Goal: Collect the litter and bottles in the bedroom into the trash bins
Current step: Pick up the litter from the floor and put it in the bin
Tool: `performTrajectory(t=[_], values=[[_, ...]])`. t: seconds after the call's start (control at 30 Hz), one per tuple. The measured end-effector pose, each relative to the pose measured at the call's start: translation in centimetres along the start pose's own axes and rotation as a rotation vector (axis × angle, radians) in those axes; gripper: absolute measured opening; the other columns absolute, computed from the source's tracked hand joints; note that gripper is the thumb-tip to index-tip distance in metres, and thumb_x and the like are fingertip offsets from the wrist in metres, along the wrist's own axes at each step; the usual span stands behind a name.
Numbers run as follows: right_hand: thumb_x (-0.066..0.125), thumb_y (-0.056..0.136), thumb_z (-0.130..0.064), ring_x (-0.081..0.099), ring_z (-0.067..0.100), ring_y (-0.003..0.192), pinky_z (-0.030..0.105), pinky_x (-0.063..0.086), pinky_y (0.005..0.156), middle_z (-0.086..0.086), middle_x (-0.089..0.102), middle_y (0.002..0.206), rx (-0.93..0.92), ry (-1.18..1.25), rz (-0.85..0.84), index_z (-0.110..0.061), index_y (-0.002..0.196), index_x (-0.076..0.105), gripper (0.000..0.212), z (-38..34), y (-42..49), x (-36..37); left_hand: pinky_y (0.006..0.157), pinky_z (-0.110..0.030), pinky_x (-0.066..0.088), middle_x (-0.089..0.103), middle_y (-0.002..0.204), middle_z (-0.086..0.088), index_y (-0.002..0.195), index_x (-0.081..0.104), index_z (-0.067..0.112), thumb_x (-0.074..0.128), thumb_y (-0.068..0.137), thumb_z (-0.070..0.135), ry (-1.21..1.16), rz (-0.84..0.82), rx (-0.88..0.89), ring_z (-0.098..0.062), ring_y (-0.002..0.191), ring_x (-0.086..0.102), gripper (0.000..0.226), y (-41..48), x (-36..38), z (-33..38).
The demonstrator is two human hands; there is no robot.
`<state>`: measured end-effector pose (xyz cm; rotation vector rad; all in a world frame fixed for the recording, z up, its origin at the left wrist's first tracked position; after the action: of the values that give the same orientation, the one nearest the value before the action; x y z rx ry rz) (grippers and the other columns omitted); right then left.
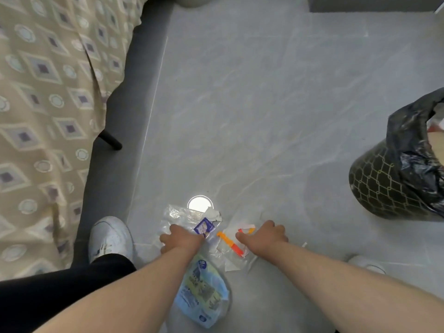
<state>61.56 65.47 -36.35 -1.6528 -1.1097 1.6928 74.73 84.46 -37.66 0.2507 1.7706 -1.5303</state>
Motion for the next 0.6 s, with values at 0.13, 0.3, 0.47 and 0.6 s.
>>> performTrajectory(t=[0.13,0.3,0.47,0.6], values=[[0.07,0.071,-0.056,0.05,0.031,0.119,0.033,0.042,0.097,0.019,0.04,0.133,0.071,0.112,0.098,-0.005,0.13,0.031,0.088,-0.8,0.6,0.8,0.092,-0.043,0.044,0.035,0.13,-0.016,0.129,0.035,0.012,0.072,0.072,0.035,-0.004,0.052,0.059,-0.039,0.116,0.044,0.072,0.6,-0.2,0.5],[0.078,0.074,-0.031,0.056,0.037,0.11,0.034,0.046,0.09,0.023,0.043,0.128,0.11,0.291,0.143,-0.008,0.128,0.029,0.077,-0.3,1.4,0.6,0.091,-0.048,0.046,0.033,0.13,-0.019,0.127,0.035,0.006,0.076,0.076,0.025,-0.192,0.168,0.053,-0.041,0.116,0.045,0.067,1.1,-1.5,0.2],[0.065,0.08,-0.009,0.059,0.034,0.107,0.031,0.044,0.082,0.017,0.059,0.113,0.04,0.456,0.193,-0.006,0.127,0.036,0.055,1.4,2.8,-1.2,0.091,-0.051,0.044,0.039,0.131,-0.024,0.129,0.034,0.004,0.082,0.066,0.031,-0.313,0.196,-0.113,-0.046,0.115,0.046,0.084,2.6,-2.8,-0.7],[0.063,0.076,-0.008,0.057,0.029,0.085,0.029,0.04,0.069,0.008,0.053,0.083,-0.089,0.415,0.153,-0.01,0.082,0.047,0.017,1.8,3.9,-4.0,0.093,-0.046,0.049,0.054,0.126,-0.027,0.125,0.043,-0.007,0.071,0.074,0.005,-0.541,0.163,-0.206,-0.045,0.11,0.056,0.06,3.5,-3.0,-0.3]])
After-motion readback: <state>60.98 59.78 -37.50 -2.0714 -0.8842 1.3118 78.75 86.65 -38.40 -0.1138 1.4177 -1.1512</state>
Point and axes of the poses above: each hand's wrist, its own y-axis towards the middle knuckle, its own x-axis out of the palm, z = x × y, the point moved 5 cm from there along y, towards the middle knuckle
